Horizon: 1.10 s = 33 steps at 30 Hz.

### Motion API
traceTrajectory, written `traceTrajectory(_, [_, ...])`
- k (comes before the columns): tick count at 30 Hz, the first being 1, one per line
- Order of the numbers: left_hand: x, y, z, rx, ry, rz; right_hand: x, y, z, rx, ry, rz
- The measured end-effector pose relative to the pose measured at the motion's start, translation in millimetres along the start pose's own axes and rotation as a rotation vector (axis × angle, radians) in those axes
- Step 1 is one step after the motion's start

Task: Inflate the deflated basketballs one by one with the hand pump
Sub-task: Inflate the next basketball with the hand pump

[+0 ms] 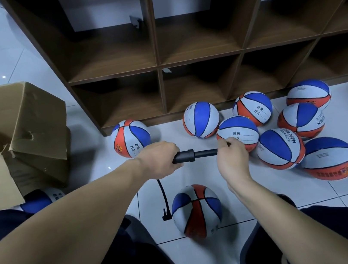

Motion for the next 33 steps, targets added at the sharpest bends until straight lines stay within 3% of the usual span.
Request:
traceTrajectory(7, [-4, -19, 2, 0.021, -0.039, -0.025, 34, 8, -19, -0.058, 0.170, -0.083])
traceTrajectory(25, [1, -9, 2, 0.056, -0.027, -0.046, 37, 10, -12, -0.054, 0.253, -0.034])
traceTrajectory(28, [8, 8, 0, 0.040, 0.017, -0.136, 20, 21, 0, -0.105, 0.185, -0.046])
traceTrajectory(33, [16, 37, -5, -0.047, 0.052, -0.151, -21, 17, 27, -0.011, 0.050, -0.017])
Point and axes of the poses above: each hand's wrist, its own z-axis towards the middle knuckle, its own x-axis out of the palm, y = z × x, the point moved 10 cm from there along z, towards the middle knuckle, and after that the axes turned 15 degrees about z, right-handed, at the moved point
